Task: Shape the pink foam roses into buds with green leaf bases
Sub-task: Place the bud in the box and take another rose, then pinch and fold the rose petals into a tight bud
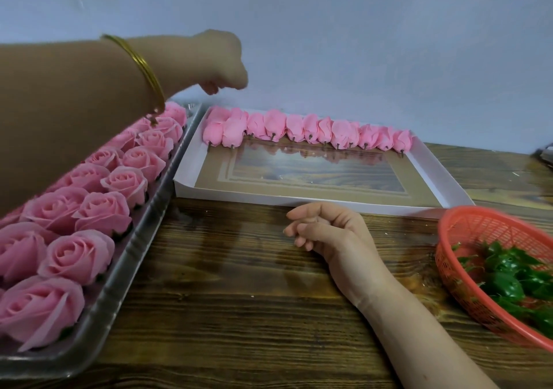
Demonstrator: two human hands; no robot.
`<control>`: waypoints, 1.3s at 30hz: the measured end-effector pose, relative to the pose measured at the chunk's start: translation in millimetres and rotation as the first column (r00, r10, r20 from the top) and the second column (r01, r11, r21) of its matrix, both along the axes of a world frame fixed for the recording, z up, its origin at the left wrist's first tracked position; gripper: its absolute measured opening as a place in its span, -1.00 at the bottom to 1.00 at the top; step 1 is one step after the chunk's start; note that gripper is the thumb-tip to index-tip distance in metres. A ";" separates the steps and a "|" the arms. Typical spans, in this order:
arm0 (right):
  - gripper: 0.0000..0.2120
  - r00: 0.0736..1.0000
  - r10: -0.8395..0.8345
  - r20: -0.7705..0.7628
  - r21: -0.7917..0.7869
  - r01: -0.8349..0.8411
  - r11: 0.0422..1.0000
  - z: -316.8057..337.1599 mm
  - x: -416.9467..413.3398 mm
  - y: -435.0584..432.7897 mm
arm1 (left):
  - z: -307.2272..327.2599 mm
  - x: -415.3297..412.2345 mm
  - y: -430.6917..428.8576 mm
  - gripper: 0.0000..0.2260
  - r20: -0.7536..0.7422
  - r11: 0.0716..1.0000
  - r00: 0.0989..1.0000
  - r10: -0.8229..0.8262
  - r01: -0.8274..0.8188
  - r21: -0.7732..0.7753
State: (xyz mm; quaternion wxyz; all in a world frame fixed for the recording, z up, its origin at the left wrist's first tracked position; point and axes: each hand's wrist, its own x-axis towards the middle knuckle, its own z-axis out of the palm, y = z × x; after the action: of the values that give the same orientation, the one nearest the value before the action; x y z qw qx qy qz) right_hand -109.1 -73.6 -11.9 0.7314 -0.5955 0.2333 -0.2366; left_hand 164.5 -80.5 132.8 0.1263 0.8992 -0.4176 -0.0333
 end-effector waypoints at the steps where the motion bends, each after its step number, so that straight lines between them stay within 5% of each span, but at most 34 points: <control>1: -0.83 1.000 0.000 0.003 0.004 0.000 1.000 0.0 -0.3 0.0 | -12.0 -8.5 -2.8 -0.80 0.015 0.999 0.999 -0.029 0.029 0.032; 16: -0.76 1.000 0.020 0.005 0.002 -0.020 1.000 -1.2 -0.3 -2.0 | -126.1 -14.5 2.3 -0.82 0.080 1.000 0.997 -0.025 0.024 0.016; 39: -0.77 1.000 0.022 0.002 0.002 -0.022 1.000 -1.2 -0.1 -3.7 | -131.5 -19.7 -9.3 -0.64 0.147 0.985 0.981 0.125 -0.105 -0.139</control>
State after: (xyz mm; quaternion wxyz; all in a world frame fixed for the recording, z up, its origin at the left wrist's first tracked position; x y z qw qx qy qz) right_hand -109.2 -77.3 -13.1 0.7350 -0.5968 0.2262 -0.2289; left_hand 144.7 -89.8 1.3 0.1537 0.9115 -0.3748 0.0717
